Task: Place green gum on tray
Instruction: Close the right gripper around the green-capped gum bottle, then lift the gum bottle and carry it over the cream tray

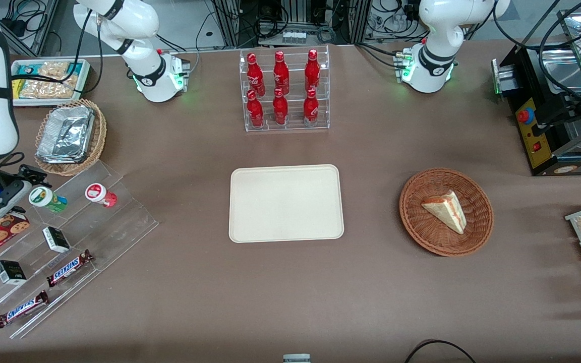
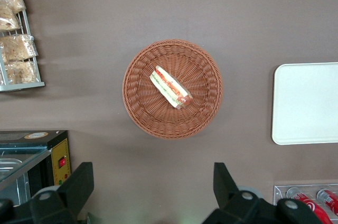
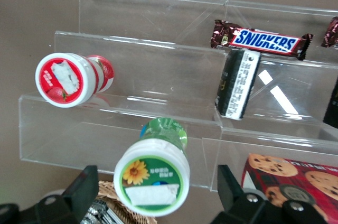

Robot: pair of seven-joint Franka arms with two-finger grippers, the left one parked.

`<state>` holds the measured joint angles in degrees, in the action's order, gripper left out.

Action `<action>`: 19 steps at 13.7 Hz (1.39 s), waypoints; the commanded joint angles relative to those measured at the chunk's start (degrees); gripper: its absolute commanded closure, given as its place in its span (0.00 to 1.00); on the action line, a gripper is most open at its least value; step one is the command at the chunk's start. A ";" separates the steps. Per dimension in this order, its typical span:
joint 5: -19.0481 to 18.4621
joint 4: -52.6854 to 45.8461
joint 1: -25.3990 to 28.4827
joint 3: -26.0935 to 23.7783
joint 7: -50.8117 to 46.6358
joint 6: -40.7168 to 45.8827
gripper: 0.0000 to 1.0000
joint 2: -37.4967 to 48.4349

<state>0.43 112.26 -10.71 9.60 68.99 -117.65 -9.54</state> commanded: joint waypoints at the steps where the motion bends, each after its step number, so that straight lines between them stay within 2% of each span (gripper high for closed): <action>1: 1.76 2.34 -0.36 -0.11 1.41 -2.49 0.01 0.67; 2: 1.94 2.78 -0.36 -0.11 1.41 -2.85 0.19 0.67; 3: 1.94 2.79 -0.36 -0.11 1.41 -2.85 0.71 0.75; 4: 1.94 2.79 -0.27 -0.11 1.24 -2.59 1.00 0.84; 8: 1.94 0.08 0.60 -0.63 -0.52 0.74 1.00 1.37; 11: 1.76 -5.02 4.29 -0.64 -7.53 6.72 1.00 0.76; 19: 2.11 -5.74 25.54 -0.72 -42.75 6.30 1.00 -2.31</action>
<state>1.54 107.91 11.09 8.30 32.83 -111.65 -10.37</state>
